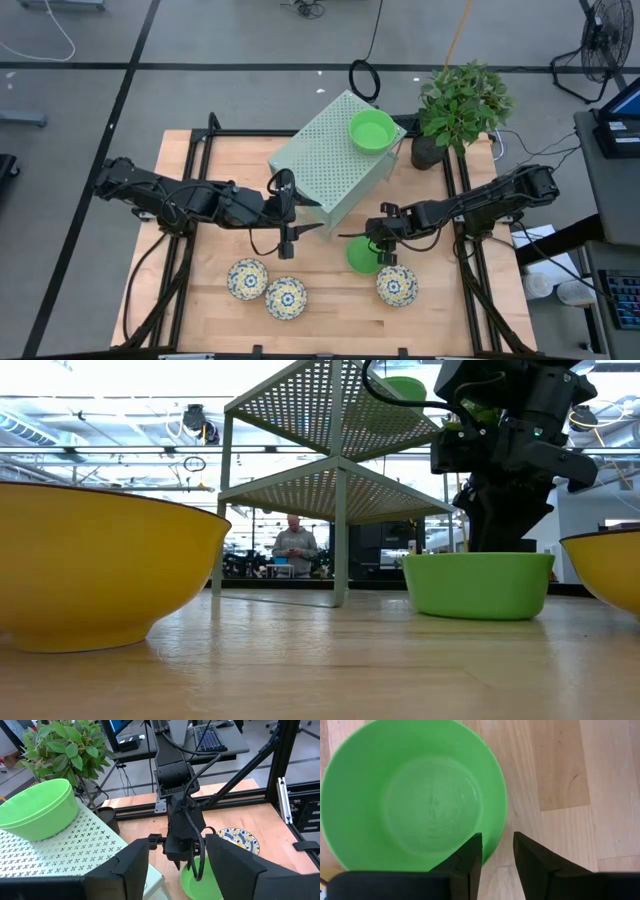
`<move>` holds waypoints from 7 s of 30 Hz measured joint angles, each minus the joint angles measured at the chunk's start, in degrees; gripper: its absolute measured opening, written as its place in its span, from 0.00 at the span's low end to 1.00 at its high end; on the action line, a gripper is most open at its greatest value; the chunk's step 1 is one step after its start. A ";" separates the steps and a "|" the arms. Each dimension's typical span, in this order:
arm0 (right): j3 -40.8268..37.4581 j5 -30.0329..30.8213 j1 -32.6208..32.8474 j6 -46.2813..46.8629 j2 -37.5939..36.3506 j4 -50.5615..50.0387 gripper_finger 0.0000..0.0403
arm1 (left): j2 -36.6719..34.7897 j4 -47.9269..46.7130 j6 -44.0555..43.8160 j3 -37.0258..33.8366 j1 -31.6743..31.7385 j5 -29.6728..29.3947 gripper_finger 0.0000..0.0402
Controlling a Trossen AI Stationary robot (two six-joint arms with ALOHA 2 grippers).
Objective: Pick & Place Mini bowls
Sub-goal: Stack the green bowl on the green bowls on the shelf
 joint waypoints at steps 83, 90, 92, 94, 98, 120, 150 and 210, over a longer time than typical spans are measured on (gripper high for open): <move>-0.02 0.00 0.00 6.40 0.04 -0.68 0.28 | 0.00 0.00 0.00 0.00 0.00 0.00 0.40; -0.02 0.00 0.00 6.43 0.04 -0.56 0.34 | 0.00 0.01 0.00 0.00 0.00 0.00 0.45; -0.02 0.04 0.00 6.43 0.04 -0.50 0.34 | 0.00 0.00 0.00 0.00 0.02 0.00 0.46; -0.03 0.02 0.00 6.45 0.04 -0.50 0.33 | 0.00 0.00 0.00 0.00 0.01 0.00 0.47; -0.04 0.03 0.00 6.84 0.04 -0.48 0.32 | 0.00 0.01 0.00 0.00 0.00 0.00 0.49; -5.70 0.07 0.00 7.52 0.02 6.18 0.31 | 0.00 0.02 0.00 0.00 0.02 0.00 0.46; -5.68 -2.82 0.00 6.38 -5.32 7.22 0.09 | 0.00 0.02 0.00 0.00 0.00 0.00 0.52; -3.11 -8.99 0.33 0.06 -18.24 8.71 0.00 | 0.00 0.01 0.00 0.00 0.02 0.00 0.52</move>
